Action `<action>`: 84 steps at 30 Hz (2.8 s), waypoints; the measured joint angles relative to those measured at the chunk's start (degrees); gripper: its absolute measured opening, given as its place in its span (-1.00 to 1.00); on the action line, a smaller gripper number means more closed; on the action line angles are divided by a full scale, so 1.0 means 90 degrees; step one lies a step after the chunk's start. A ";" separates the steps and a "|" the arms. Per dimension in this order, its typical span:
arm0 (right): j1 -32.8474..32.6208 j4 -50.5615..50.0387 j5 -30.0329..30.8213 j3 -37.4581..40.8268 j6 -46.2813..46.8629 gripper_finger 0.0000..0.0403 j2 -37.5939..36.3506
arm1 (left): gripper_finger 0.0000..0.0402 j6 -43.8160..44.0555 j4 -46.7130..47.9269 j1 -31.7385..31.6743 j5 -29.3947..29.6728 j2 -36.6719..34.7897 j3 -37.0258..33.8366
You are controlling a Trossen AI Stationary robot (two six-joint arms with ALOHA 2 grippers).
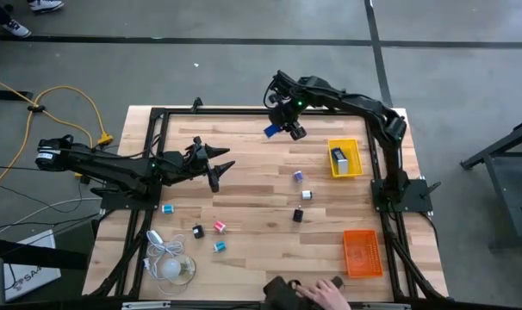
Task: Pick & Place Office items
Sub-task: Put the blue digital clock into the yellow bin
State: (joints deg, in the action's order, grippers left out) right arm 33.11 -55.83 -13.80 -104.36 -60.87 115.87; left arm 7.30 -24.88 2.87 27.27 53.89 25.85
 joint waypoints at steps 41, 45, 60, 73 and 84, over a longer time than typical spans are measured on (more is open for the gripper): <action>-0.0166 -0.1781 0.1750 0.2090 0.6490 -0.28 -0.2114 | 0.09 -0.0002 -0.0001 0.0001 0.0000 0.0000 0.0000; -0.0195 -0.1238 0.2091 0.3240 0.7269 -0.28 -0.3091 | 0.09 -0.0002 -0.0002 -0.0001 0.0000 0.0000 0.0000; -0.1497 -0.0626 0.4419 0.5736 1.1996 -0.27 -0.4699 | 0.09 0.0001 -0.0002 0.0000 0.0000 0.0000 0.0000; -0.2370 -0.0908 0.4541 0.6582 1.4822 -0.27 -0.4612 | 0.09 -0.0002 -0.0002 0.0000 -0.0002 0.0000 0.0000; -0.2390 -0.0722 0.4259 0.6962 1.5511 -0.27 -0.4607 | 0.09 -0.0001 -0.0002 0.0001 0.0000 0.0000 0.0000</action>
State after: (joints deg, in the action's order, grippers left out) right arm 11.60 -62.33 24.53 -41.70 78.73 74.41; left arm 7.30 -24.91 2.87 27.27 53.89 25.85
